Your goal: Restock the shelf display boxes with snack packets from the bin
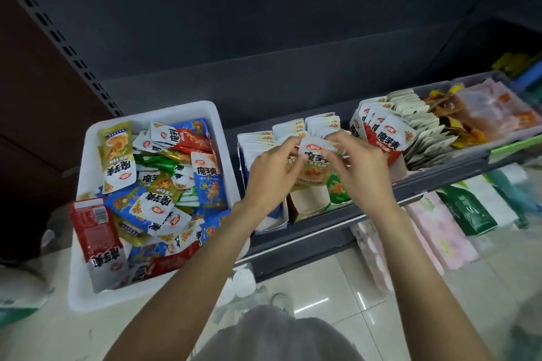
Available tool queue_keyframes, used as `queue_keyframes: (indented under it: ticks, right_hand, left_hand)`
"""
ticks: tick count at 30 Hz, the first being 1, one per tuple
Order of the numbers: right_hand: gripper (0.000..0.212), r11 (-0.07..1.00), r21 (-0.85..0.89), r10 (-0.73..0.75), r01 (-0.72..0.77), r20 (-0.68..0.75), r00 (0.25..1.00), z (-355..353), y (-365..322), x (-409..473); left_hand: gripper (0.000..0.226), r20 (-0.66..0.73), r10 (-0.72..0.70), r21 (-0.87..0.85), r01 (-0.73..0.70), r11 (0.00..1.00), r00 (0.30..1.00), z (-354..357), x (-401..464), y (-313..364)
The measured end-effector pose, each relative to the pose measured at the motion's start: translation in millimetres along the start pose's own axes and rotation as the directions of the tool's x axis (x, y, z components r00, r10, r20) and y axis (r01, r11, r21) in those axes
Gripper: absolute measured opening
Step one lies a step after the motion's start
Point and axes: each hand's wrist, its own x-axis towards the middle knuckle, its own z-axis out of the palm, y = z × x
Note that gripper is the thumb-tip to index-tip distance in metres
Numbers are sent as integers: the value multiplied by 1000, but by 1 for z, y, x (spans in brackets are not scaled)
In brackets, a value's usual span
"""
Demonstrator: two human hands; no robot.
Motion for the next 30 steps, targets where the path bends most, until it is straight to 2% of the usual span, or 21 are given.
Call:
queue_keyframes:
  ticks: [4, 7, 9, 12, 17, 19, 21, 23, 25, 27, 30]
  right_hand:
    - [19, 1000, -20, 19, -17, 134, 991, 35, 16, 10]
    - [18, 997, -61, 57, -45, 221, 974, 60, 25, 18]
    - [15, 993, -92, 92, -72, 223, 970, 73, 30, 24]
    - [18, 986, -100, 146, -131, 161, 976, 85, 35, 26]
    - [42, 990, -53, 135, -133, 33, 990, 84, 27, 16]
    - [38, 992, 0, 128, -128, -80, 989, 72, 20, 9]
    - [29, 995, 65, 81, -71, -186, 979, 60, 5, 0]
    - [23, 993, 114, 23, 1, -210, 977, 53, -16, -10]
    - [23, 982, 177, -44, 68, -137, 990, 55, -41, -16]
    - [22, 959, 237, -161, 154, 11, 987, 69, -66, -18]
    - [20, 934, 229, -330, 276, 250, 910, 108, -97, -16]
  left_hand:
    - [14, -41, 12, 118, -7, 993, 999, -2, 10, -23]
    - [12, -6, 34, 304, -31, 952, 999, -3, 17, -39]
    - [12, -2, 70, 399, -63, 915, 998, -2, 21, -42]
    - [16, -25, 105, 422, -85, 903, 994, 0, 22, -43]
    - [28, -54, 89, 344, -65, 937, 995, -2, 11, -45]
    - [29, -126, 89, 284, -50, 958, 988, -9, 1, -43]
    - [26, -253, 93, 210, -39, 977, 963, -22, -13, -39]
    - [22, -386, 87, 159, -27, 987, 918, -41, -33, -38]
    - [20, -468, 62, 157, 14, 988, 882, -62, -55, -45]
    - [18, -476, 18, 217, 98, 971, 879, -84, -77, -62]
    - [22, -335, -130, 406, 268, 874, 933, -111, -106, -102]
